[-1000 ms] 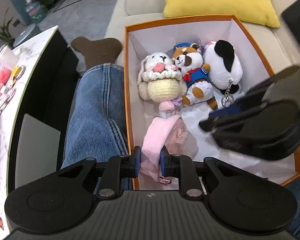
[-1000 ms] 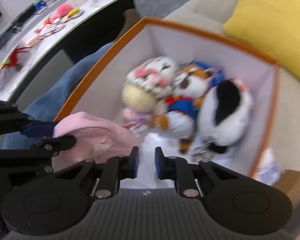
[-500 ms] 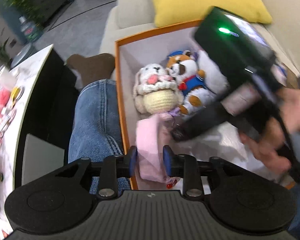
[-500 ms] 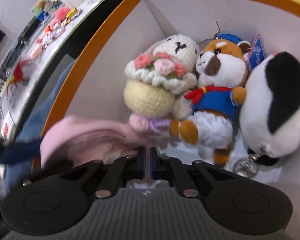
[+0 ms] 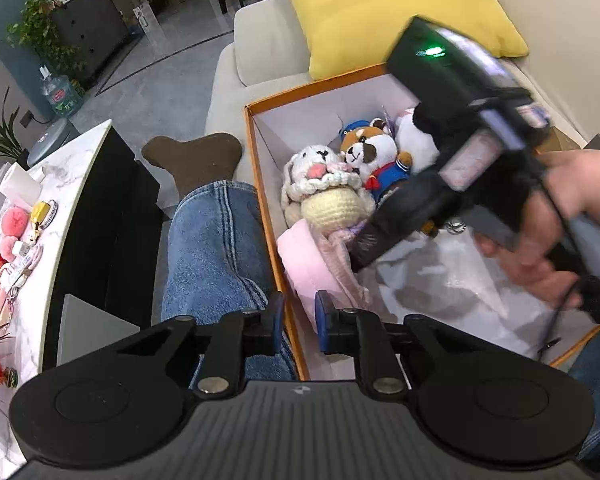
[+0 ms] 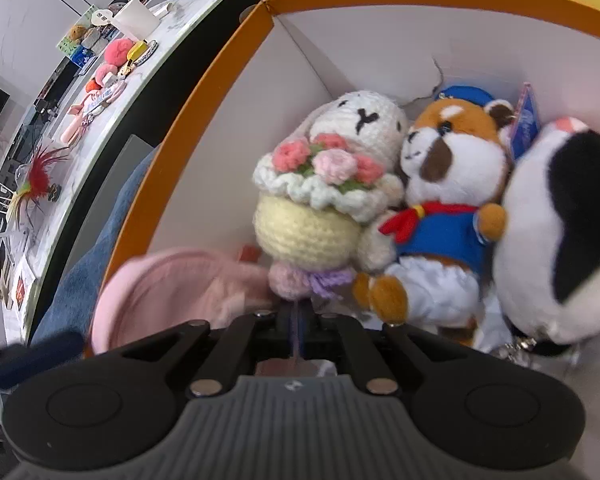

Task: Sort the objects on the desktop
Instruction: 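Carry the pink pouch and striped-hat plush into the box and release them, then move both tools back to the card deck and boxes on the sofa, then grasp the pink wallet with the right tool while the left tool reaches the card deck, then grasp the small purple box with the left tool while the right tool holds the pink wallet, then carry the purple box and pink wallet over the open box with both tools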

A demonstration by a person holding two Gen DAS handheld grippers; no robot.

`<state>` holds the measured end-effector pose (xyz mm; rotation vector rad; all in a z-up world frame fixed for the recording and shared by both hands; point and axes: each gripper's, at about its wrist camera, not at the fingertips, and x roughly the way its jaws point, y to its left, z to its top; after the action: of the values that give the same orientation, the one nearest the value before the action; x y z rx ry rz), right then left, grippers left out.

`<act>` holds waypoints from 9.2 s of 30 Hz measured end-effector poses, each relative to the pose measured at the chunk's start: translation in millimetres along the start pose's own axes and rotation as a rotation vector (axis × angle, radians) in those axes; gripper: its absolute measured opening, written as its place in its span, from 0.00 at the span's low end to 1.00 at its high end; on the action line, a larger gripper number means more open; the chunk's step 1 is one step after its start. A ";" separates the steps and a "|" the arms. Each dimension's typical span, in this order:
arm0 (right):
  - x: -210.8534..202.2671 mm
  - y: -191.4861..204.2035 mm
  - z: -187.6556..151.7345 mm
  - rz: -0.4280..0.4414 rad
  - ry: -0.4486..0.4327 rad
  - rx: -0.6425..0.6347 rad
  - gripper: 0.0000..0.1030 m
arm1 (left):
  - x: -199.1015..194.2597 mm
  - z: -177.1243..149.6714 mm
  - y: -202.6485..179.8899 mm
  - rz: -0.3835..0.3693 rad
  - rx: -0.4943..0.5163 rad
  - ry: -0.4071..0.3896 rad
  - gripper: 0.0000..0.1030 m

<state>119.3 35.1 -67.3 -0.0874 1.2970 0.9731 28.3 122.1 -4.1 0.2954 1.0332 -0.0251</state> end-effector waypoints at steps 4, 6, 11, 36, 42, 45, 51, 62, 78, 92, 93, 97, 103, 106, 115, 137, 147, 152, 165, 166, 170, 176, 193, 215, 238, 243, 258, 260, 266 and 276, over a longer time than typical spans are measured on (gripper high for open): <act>-13.0 -0.2 -9.3 -0.006 0.003 -0.023 0.05 | 0.4 0.1 0.2 -0.003 0.019 -0.006 0.18; -13.3 0.8 -12.4 -0.012 0.001 -0.034 0.05 | 0.8 0.0 -0.2 0.000 0.029 -0.007 0.18; -2.1 3.8 -8.3 0.037 -0.037 -0.008 0.04 | 3.0 -0.5 -0.5 0.003 0.053 -0.008 0.18; -99.2 17.7 -47.5 -0.042 -0.192 -0.161 0.07 | -47.4 14.6 -15.7 -0.051 0.071 -0.098 0.18; -162.4 -6.4 -91.4 -0.097 -0.381 -0.179 0.34 | -62.9 31.6 -59.5 -0.164 0.137 -0.193 0.19; -187.2 -31.4 -109.7 -0.162 -0.392 -0.121 0.37 | -62.3 42.0 -84.0 -0.223 0.172 -0.224 0.19; -234.3 -105.4 -138.9 -0.277 -0.365 0.086 0.39 | -52.0 65.9 -138.5 -0.373 0.237 -0.245 0.23; -248.1 -205.3 -171.6 -0.444 -0.160 0.257 0.38 | -6.4 95.0 -226.4 -0.531 0.297 -0.172 0.26; -185.5 -233.8 -160.9 -0.441 0.114 -0.032 0.14 | 29.6 116.1 -308.6 -0.582 0.470 -0.125 0.26; -183.2 -229.6 -127.7 -0.394 -0.067 -0.079 0.15 | 70.1 123.7 -295.7 -0.413 0.438 -0.062 0.23; -180.1 -227.8 -122.3 -0.408 -0.070 -0.080 0.15 | 71.9 123.8 -295.4 -0.416 0.430 -0.060 0.23; -186.2 -228.4 -122.1 -0.407 -0.051 -0.048 0.26 | 68.1 120.7 -302.3 -0.430 0.445 -0.076 0.24; -182.7 -213.8 -135.0 -0.488 -0.007 -0.168 0.54 | 55.4 115.4 -307.2 -0.428 0.552 -0.118 0.26; -182.1 -214.0 -136.6 -0.515 0.001 -0.176 0.65 | 53.7 112.2 -306.1 -0.417 0.574 -0.128 0.26; -157.0 -204.8 -147.1 -0.575 0.075 -0.278 0.79 | 53.5 106.9 -297.4 -0.436 0.566 -0.146 0.28; -252.9 -205.1 -136.8 -0.477 -0.118 -0.009 0.18 | 34.2 101.3 -294.5 -0.392 0.562 -0.155 0.28; -256.4 -228.8 -135.2 -0.515 -0.115 0.062 0.20 | 35.4 93.8 -332.3 -0.349 0.768 -0.197 0.50; -259.8 -233.2 -131.3 -0.532 -0.103 0.068 0.19 | 38.3 89.1 -342.6 -0.338 0.871 -0.201 0.50; -256.8 -241.1 -124.1 -0.525 -0.094 0.102 0.19 | 63.5 77.7 -367.0 -0.354 1.068 -0.181 0.61; -257.0 -241.1 -124.1 -0.522 -0.093 0.106 0.19 | 67.7 76.8 -371.0 -0.344 1.090 -0.183 0.63; -256.4 -241.2 -123.4 -0.521 -0.094 0.109 0.19 | 82.9 73.6 -381.0 -0.298 1.142 -0.174 0.63; -253.5 -240.9 -121.4 -0.499 -0.091 0.113 0.20 | 93.0 66.5 -385.7 -0.252 1.159 -0.212 0.78; -254.2 -242.0 -122.6 -0.489 -0.090 0.142 0.21 | 69.1 74.0 -363.2 -0.322 1.064 -0.317 0.36; -265.8 -250.6 -122.1 -0.352 -0.249 0.270 0.17 | 64.5 145.8 -335.7 -0.370 0.722 -0.224 0.26; -351.1 -93.7 -116.1 -0.274 -0.489 0.112 0.17 | -89.9 143.7 -156.7 -0.395 0.286 -0.212 0.25; -320.4 -22.1 -106.8 -0.180 -0.463 0.005 0.17 | -107.2 111.8 -99.3 -0.338 0.197 -0.182 0.25; -127.0 36.6 -67.7 -0.139 -0.190 0.045 0.17 | -53.6 31.8 11.9 -0.288 -0.063 -0.003 0.25; -107.5 35.7 -63.6 -0.149 -0.164 0.068 0.17 | -57.5 27.5 25.1 -0.298 -0.087 -0.020 0.25; -76.8 42.4 -49.2 -0.207 -0.142 0.075 0.17 | -57.7 24.0 55.5 -0.372 -0.164 -0.043 0.25; -76.8 46.0 -43.4 -0.111 -0.125 0.131 0.28 | -48.6 23.9 63.4 -0.410 -0.178 -0.054 0.25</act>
<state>60.4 -3.1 3.2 0.0030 1.2245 0.7853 33.5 171.2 63.1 -0.0816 1.0209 -0.3075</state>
